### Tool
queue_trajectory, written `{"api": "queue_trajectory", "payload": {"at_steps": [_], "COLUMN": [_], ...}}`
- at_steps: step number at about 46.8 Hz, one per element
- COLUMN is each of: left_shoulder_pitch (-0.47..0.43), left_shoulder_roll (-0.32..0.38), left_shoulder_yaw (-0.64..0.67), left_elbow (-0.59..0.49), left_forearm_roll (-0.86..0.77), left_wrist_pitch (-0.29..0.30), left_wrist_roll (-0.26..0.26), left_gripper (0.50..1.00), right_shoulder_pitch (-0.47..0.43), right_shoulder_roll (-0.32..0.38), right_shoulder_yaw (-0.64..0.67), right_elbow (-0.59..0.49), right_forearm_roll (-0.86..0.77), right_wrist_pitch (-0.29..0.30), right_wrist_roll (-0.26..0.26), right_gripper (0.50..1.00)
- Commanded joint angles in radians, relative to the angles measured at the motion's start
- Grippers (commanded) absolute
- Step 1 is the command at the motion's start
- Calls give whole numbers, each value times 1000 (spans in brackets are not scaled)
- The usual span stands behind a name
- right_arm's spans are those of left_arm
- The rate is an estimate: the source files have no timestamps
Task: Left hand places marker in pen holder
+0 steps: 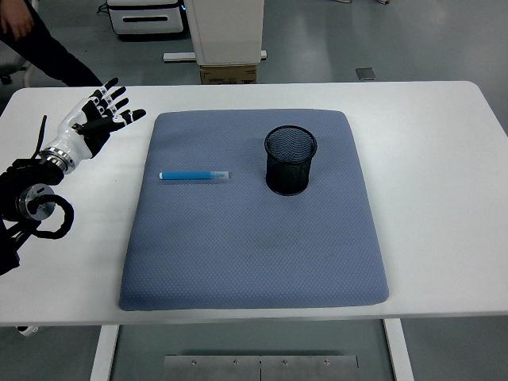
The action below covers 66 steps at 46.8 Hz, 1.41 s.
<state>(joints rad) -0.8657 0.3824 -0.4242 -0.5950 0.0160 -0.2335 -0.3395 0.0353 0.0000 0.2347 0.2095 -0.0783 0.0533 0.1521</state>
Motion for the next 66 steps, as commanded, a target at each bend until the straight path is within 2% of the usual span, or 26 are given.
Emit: {"api": "queue_trajectory", "payload": {"at_steps": [1, 10, 28, 35, 49, 57, 61, 66], "left_shoulder_pitch": [5, -4, -22, -75, -177, -242, -308, -412], "left_shoulder_roll": [6, 69, 92, 93, 131, 142, 133, 112], "left_shoulder_yaw": [-10, -5, 36, 146, 378, 485, 602, 812], "left_elbow": [0, 1, -3, -12, -103, -115, -135, -172], "left_forearm_roll": [1, 18, 127, 139, 122, 119, 121, 121], "left_wrist_pitch": [-4, -4, -3, 17, 14, 7, 14, 19], "left_wrist_roll": [2, 7, 13, 13, 2, 0, 2, 0], "left_gripper": [1000, 1000, 1000, 1000, 1000, 1000, 1000, 1000], "right_shoulder_pitch": [0, 0, 0, 0, 0, 0, 0, 0], "right_shoulder_roll": [0, 0, 0, 0, 0, 0, 0, 0], "right_shoulder_yaw": [0, 0, 0, 0, 0, 0, 0, 0], "right_elbow": [-1, -1, 1, 1, -1, -1, -1, -1], "right_forearm_roll": [0, 0, 0, 0, 0, 0, 0, 0], "right_wrist_pitch": [0, 0, 0, -1, -1, 0, 0, -1], "right_wrist_roll": [0, 0, 0, 0, 0, 0, 0, 0], "right_gripper": [1000, 1000, 1000, 1000, 1000, 1000, 1000, 1000]}}
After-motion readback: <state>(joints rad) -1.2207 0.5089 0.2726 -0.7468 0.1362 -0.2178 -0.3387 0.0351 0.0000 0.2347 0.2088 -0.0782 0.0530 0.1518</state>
